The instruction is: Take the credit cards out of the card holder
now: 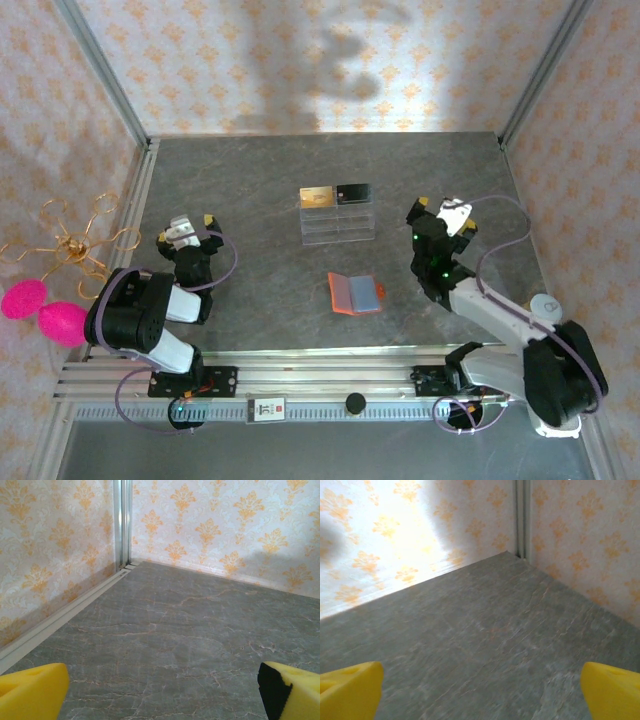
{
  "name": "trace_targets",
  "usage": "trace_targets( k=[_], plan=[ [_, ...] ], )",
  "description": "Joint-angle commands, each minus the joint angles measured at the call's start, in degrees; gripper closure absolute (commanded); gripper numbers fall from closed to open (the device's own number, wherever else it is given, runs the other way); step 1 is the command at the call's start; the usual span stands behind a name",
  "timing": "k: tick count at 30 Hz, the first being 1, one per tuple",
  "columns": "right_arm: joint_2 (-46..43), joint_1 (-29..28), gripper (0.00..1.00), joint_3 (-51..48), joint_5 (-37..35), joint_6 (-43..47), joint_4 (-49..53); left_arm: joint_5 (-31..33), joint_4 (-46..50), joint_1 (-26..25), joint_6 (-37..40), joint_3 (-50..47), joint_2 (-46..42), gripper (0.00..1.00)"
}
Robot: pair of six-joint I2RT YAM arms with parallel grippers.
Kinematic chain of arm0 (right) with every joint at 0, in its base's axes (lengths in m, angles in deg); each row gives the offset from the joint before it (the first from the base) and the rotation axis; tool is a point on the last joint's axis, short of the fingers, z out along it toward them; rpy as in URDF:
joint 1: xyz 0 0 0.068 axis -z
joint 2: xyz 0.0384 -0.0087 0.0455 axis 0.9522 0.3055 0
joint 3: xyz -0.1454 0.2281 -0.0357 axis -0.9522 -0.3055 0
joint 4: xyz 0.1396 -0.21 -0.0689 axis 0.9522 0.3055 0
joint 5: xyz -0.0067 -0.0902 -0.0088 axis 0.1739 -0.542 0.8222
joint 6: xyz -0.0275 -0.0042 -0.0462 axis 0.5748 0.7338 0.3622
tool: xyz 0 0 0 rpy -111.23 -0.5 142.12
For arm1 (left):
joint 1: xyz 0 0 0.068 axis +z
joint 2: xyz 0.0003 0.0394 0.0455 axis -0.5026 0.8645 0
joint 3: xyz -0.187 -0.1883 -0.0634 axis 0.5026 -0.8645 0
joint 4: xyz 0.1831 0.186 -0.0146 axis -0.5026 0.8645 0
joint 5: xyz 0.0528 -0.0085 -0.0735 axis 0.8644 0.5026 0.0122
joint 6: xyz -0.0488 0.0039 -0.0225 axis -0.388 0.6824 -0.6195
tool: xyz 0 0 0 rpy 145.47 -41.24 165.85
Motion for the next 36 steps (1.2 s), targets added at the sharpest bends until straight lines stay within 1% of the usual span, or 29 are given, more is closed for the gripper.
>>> trace_targets(
  k=[1, 4, 7, 10, 11, 12, 15, 16, 17, 18, 19, 21, 22, 24, 36],
  plan=[
    [4.19, 5.41, 0.00, -3.62, 3.44, 8.09, -13.50, -0.67, -2.02, -0.09, 0.91, 0.64, 0.32, 0.01],
    [7.71, 10.74, 0.00, -7.06, 11.24, 8.69, -19.64, -0.78, -1.96, -0.15, 1.06, 0.59, 0.37, 0.01],
    [11.00, 14.79, 0.00, -11.67, 16.75, 9.98, -30.32, -0.78, -2.10, -0.15, 1.03, 0.64, 0.37, 0.01],
    [14.58, 18.09, 0.00, -14.19, 22.04, 8.57, -38.30, -0.84, -2.04, -0.11, 1.01, 0.51, 0.38, 0.01],
    [14.80, 18.14, 0.00, -13.61, 22.06, 9.19, -37.64, -0.84, -2.06, -0.15, 1.01, 0.55, 0.40, 0.01],
    [15.55, 18.67, 0.00, -14.14, 23.65, 9.95, -39.44, -0.80, -2.02, -0.15, 1.03, 0.55, 0.34, 0.01],
    [20.23, 19.19, 0.00, -17.74, 23.95, 9.52, -50.53, -0.84, -2.07, -0.15, 1.00, 0.58, 0.37, 0.01],
    [21.63, 19.37, 0.00, -18.25, 24.06, 9.24, -51.76, -0.76, -2.02, -0.16, 1.00, 0.51, 0.37, 0.01],
    [22.70, 19.37, 0.00, -19.20, 23.47, 9.30, -55.66, -0.77, -2.03, -0.15, 1.00, 0.58, 0.37, 0.01],
    [22.42, 19.58, 0.00, -18.45, 22.82, 8.62, -53.86, -0.77, -2.02, -0.15, 1.00, 0.52, 0.37, 0.01],
    [21.29, 20.21, 0.00, -17.70, 23.68, 7.77, -50.06, -0.83, -2.03, -0.17, 1.01, 0.52, 0.33, 0.01],
    [21.98, 20.50, 0.00, -18.32, 23.98, 8.07, -52.53, -0.83, -2.03, -0.15, 1.02, 0.59, 0.36, 0.01],
    [21.31, 20.51, 0.00, -18.07, 24.06, 7.84, -51.02, -0.84, -2.02, -0.14, 1.01, 0.57, 0.34, 0.01],
    [21.47, 20.51, 0.00, -18.60, 24.07, 8.09, -52.63, -0.82, -2.03, -0.14, 1.00, 0.64, 0.37, 0.01],
    [21.20, 20.51, 0.00, -18.51, 24.18, 7.96, -51.98, -0.79, -1.96, -0.24, 1.05, 0.61, 0.45, 0.01]
  ],
)
